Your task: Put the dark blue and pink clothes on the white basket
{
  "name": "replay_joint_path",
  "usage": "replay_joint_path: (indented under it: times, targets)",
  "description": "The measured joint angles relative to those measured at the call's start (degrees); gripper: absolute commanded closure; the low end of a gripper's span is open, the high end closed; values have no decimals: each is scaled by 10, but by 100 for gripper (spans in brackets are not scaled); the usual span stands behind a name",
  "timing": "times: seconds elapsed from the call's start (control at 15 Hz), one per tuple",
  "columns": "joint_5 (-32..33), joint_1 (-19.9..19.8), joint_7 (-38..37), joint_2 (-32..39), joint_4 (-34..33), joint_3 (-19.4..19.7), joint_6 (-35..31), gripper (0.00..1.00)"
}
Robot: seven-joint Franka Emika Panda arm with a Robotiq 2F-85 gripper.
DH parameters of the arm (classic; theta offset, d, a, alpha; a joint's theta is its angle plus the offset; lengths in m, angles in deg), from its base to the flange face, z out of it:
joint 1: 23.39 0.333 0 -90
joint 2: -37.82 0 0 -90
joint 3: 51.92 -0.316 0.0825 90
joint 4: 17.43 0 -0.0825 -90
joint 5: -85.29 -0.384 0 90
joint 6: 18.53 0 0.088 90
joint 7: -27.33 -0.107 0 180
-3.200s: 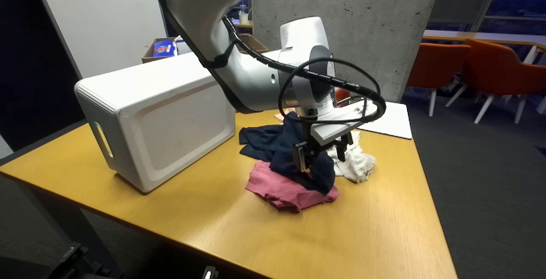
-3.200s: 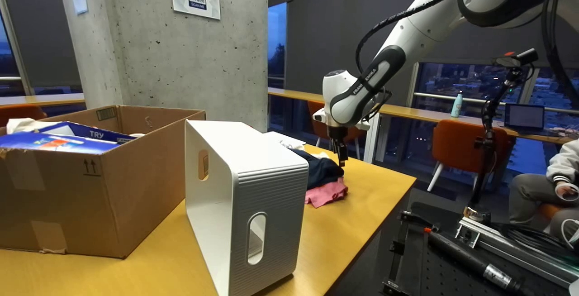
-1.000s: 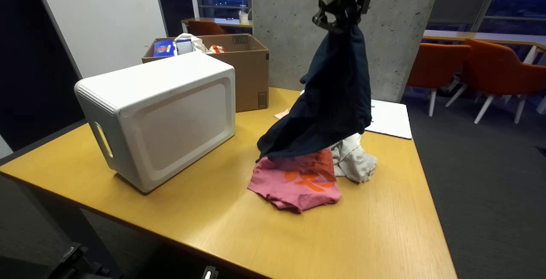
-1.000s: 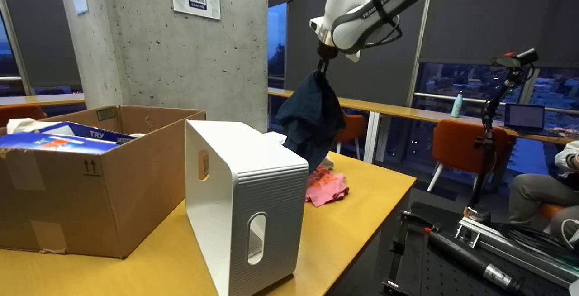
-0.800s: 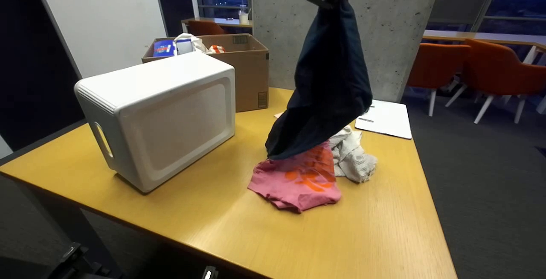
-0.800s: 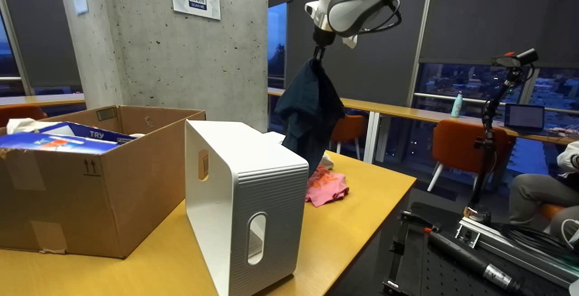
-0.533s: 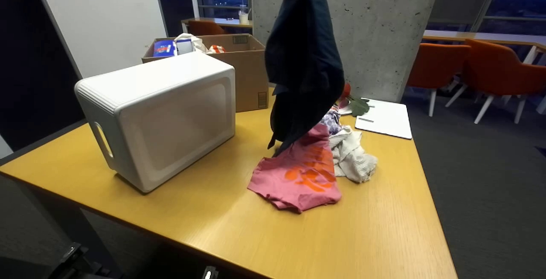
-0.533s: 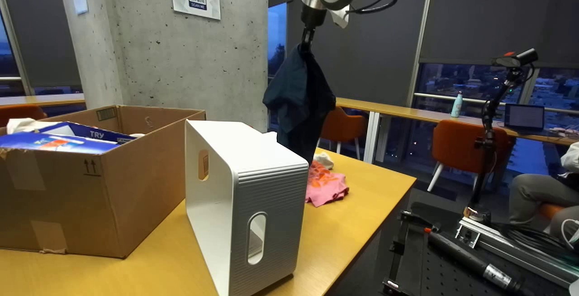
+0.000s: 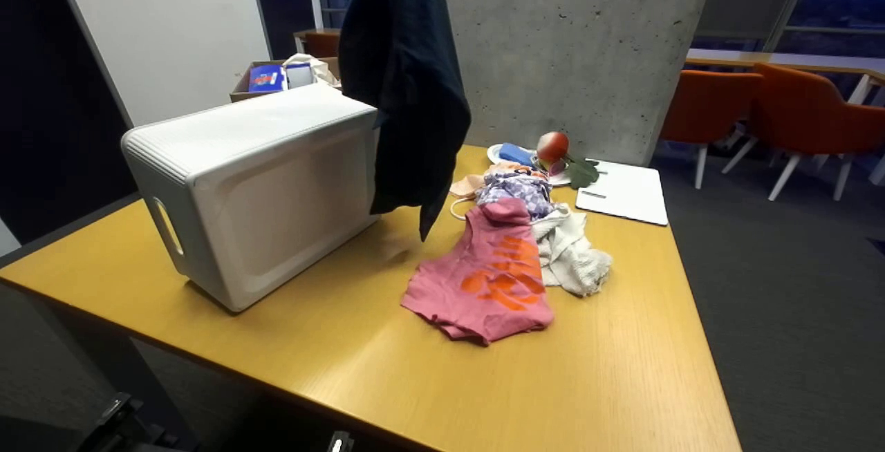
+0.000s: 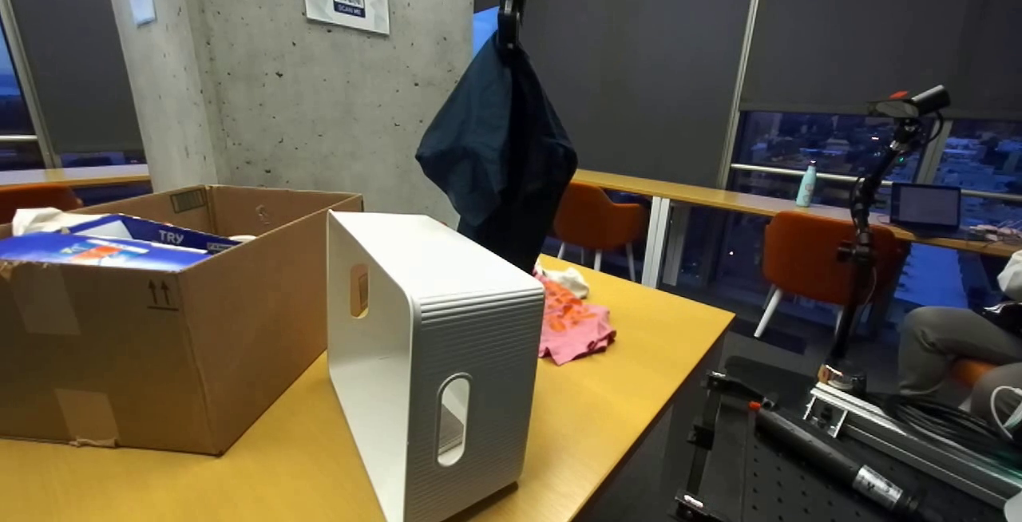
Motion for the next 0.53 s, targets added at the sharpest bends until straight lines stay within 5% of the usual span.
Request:
replay_joint_path:
  times: [0.2, 0.53]
  targets:
    - [0, 14, 0, 2, -47, -16, 60, 97]
    - [0, 25, 0, 59, -107, -22, 55, 97]
